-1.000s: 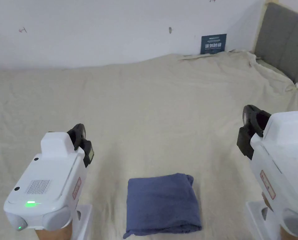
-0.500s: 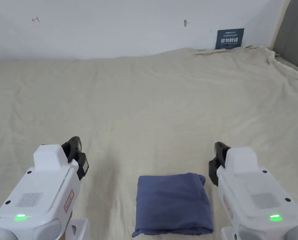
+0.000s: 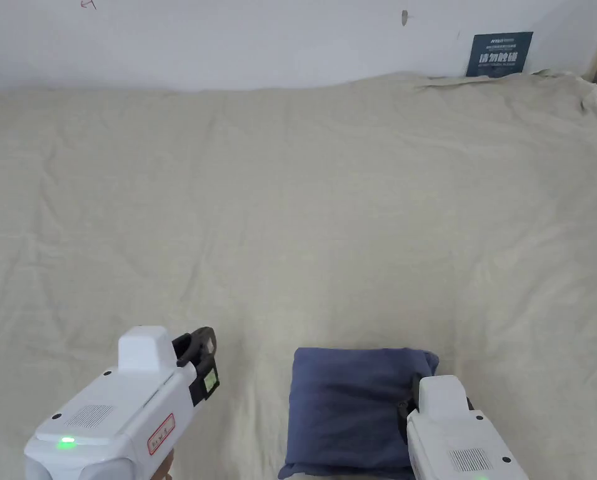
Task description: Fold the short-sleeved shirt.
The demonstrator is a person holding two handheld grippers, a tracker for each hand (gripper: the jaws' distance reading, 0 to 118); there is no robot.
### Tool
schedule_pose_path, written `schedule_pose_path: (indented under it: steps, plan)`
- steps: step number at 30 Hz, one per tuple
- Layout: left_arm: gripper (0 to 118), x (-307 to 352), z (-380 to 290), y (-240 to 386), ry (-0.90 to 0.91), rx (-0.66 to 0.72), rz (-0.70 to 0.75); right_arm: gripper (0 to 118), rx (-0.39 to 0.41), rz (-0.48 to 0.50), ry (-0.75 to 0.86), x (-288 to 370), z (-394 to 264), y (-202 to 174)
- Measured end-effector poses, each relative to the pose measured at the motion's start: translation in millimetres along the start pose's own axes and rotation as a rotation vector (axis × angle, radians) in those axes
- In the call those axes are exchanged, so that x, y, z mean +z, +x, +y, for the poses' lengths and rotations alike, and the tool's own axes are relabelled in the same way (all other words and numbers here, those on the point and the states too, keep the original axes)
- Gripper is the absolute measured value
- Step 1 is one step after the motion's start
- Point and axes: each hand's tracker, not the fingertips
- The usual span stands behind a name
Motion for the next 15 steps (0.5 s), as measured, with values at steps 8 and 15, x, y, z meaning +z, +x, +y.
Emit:
schedule_pose_path:
  steps: [8, 15]
  plan:
    - [26, -42.6, -18.4, 15.3, -0.275, 0.054, -0.217, 0, -0.043, -0.025, -0.021, -19.0, -28.8, -5.6]
    - [106, -81.0, -34.4, 31.6, -0.473, 0.084, -0.347, 0, -0.041, -0.011, -0.037, -29.5, -35.0, -0.9]
